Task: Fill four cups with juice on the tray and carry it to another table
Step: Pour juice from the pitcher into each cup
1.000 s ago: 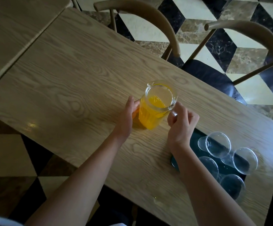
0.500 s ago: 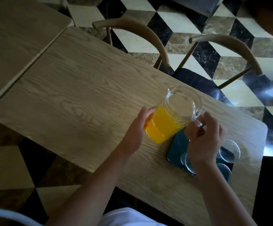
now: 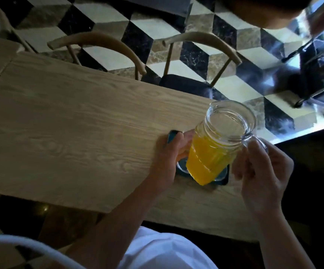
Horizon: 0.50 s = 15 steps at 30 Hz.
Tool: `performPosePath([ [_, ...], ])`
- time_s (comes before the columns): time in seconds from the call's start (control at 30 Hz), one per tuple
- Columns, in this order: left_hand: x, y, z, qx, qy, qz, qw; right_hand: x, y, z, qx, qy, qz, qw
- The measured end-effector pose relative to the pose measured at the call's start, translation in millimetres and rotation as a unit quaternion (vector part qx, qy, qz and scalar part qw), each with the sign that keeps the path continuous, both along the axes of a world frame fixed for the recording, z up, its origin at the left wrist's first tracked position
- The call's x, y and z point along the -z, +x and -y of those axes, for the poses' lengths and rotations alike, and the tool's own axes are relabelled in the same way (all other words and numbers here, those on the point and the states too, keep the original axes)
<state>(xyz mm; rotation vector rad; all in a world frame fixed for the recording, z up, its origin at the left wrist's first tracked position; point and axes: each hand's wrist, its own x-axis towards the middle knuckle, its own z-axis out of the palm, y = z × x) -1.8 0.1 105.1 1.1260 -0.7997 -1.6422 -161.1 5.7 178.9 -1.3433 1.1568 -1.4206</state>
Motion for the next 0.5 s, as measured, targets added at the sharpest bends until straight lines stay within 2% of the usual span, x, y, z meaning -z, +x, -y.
performPosePath([
  [0.13, 2.0, -41.0, -9.6, 0.054, -0.006, 0.01, 0.998, -7.7, -29.6, -17.4, 0.038, -0.018, -0.027, 0.999],
  [0.4, 18.2, -105.3, -21.4, 0.136, -0.003, 0.021, 0.991, 0.1, -97.1, -52.4, 0.082, 0.056, -0.042, 0.994],
  [0.5, 28.4, -123.3, -27.1, 0.163, 0.024, 0.011, 0.986, 8.6, -118.0, -60.8, 0.102, 0.083, -0.051, 0.99],
])
